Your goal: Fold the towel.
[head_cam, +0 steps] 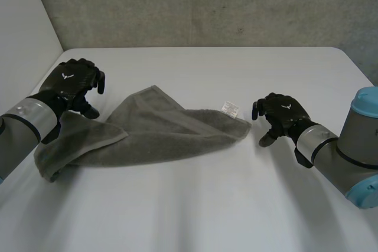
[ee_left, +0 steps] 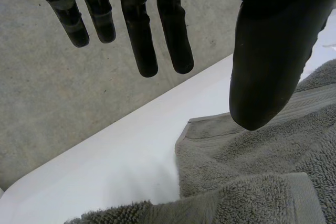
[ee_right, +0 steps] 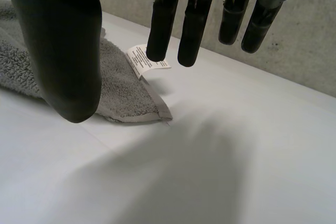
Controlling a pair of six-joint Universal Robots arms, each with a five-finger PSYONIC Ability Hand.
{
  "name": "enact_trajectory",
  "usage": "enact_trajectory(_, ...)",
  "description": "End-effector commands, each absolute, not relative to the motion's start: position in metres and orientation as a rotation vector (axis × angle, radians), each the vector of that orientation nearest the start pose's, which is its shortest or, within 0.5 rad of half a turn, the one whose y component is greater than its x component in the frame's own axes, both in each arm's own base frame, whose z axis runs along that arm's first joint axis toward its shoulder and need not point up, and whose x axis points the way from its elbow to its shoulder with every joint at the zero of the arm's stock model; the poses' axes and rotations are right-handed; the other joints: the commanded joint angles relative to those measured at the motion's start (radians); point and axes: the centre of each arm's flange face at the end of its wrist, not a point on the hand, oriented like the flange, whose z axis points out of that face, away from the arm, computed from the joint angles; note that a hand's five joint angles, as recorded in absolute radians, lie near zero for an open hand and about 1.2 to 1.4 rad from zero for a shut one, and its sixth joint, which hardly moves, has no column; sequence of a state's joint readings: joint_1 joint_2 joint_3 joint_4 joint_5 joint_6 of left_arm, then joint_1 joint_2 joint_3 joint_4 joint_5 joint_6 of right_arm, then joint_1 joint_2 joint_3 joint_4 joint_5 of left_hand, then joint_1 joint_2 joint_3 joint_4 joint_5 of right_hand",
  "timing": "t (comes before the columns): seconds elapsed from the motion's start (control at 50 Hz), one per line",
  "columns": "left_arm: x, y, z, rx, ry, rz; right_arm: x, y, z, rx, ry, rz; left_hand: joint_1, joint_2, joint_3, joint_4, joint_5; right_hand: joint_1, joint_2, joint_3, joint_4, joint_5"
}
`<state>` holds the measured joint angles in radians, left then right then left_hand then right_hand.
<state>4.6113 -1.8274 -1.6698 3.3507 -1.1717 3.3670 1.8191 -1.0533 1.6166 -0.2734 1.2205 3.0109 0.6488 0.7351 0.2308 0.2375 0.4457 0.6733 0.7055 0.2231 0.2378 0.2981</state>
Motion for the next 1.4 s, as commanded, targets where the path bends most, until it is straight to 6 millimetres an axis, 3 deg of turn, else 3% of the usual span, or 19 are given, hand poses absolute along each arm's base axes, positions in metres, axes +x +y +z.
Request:
enact_trajectory(0.02, -0.215, -0.32, 0.212, 0.914, 2.426, -2.229, 0.232, -0.289, 0.152, -0.822, 2.119, -1.814, -0.338, -0.425, 0.08, 0.073, -0.31, -0.436, -0.468, 0.015, 0.0, -0.235)
enact_trajectory(0.44, -0.215, -0.321, 0.213, 0.917, 2.417, -2.234, 0.235, -0.288, 0.15, -0.823, 2.112, -1.788, -0.333, -0.419, 0.085, 0.079, -0.304, -0.4, -0.433, 0.05, 0.035, -0.2)
enact_trajectory(0.54, -0.214, -0.325, 0.211, 0.921, 2.439, -2.206, 0.247, -0.283, 0.151, -0.859, 2.08, -1.759, -0.344, -0.431, 0.074, 0.067, -0.316, -0.397, -0.43, 0.053, 0.038, -0.197)
enact_trajectory(0.58, -0.213, -0.323, 0.203, 0.959, 2.488, -2.114, 0.263, -0.272, 0.147, -0.917, 2.072, -1.661, -0.347, -0.434, 0.071, 0.064, -0.319, -0.397, -0.43, 0.053, 0.038, -0.197)
enact_trajectory(0.64, -0.213, -0.322, 0.2, 0.997, 2.492, -2.063, 0.271, -0.266, 0.143, -0.944, 2.078, -1.598, -0.347, -0.434, 0.071, 0.064, -0.319, -0.395, -0.427, 0.056, 0.041, -0.194)
enact_trajectory(0.74, -0.208, -0.324, 0.181, 1.162, 2.4, -1.892, 0.287, -0.259, 0.131, -0.997, 2.099, -1.457, -0.35, -0.436, 0.068, 0.061, -0.322, -0.313, -0.345, 0.137, 0.123, -0.112)
enact_trajectory(0.86, -0.197, -0.334, 0.154, 1.125, 2.371, -1.723, 0.298, -0.263, 0.124, -1.011, 2.09, -1.444, -0.344, -0.431, 0.074, 0.067, -0.316, -0.268, -0.301, 0.182, 0.167, -0.068)
enact_trajectory(1.04, -0.191, -0.345, 0.138, 1.059, 2.374, -1.645, 0.3, -0.262, 0.116, -1.018, 2.095, -1.425, -0.324, -0.41, 0.094, 0.088, -0.295, -0.154, -0.186, 0.296, 0.282, 0.047)
enact_trajectory(1.26, -0.191, -0.347, 0.136, 1.051, 2.352, -1.664, 0.301, -0.264, 0.107, -1.015, 2.099, -1.432, -0.089, -0.175, 0.329, 0.322, -0.06, -0.045, -0.077, 0.405, 0.39, 0.155)
enact_trajectory(1.3, -0.191, -0.346, 0.14, 1.044, 2.346, -1.667, 0.301, -0.266, 0.108, -1.012, 2.089, -1.45, 0.156, 0.07, 0.574, 0.568, 0.185, -0.045, -0.077, 0.405, 0.39, 0.155)
enact_trajectory(1.4, -0.192, -0.344, 0.149, 1.039, 2.34, -1.695, 0.302, -0.268, 0.111, -0.995, 2.078, -1.469, 0.319, 0.233, 0.737, 0.73, 0.348, -0.045, -0.077, 0.405, 0.39, 0.155)
